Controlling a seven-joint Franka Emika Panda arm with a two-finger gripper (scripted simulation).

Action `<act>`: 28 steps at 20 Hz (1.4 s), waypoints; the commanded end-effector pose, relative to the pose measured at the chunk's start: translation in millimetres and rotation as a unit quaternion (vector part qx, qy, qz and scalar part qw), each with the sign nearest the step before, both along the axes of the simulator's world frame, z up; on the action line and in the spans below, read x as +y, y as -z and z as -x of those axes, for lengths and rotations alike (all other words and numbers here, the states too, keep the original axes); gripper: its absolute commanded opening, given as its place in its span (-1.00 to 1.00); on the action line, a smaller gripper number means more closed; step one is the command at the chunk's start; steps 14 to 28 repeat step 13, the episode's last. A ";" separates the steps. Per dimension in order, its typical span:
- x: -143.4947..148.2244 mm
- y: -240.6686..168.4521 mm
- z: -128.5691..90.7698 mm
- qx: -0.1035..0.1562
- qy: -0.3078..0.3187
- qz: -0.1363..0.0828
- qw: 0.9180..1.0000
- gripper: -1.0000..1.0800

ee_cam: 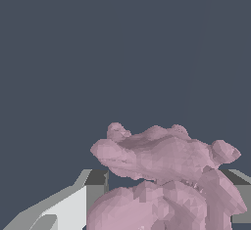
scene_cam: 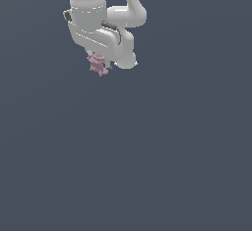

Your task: Pick up the object and move it to a goal position.

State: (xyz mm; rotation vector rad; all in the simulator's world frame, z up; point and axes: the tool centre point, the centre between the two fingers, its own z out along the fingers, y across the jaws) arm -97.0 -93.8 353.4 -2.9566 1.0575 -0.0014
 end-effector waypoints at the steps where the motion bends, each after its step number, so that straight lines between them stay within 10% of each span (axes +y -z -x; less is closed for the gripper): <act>1: -9.8 -16.4 -0.1 0.001 0.000 0.000 1.000 -1.00; 28: -28.3 -47.8 -3.3 0.001 -0.001 0.000 1.000 -1.00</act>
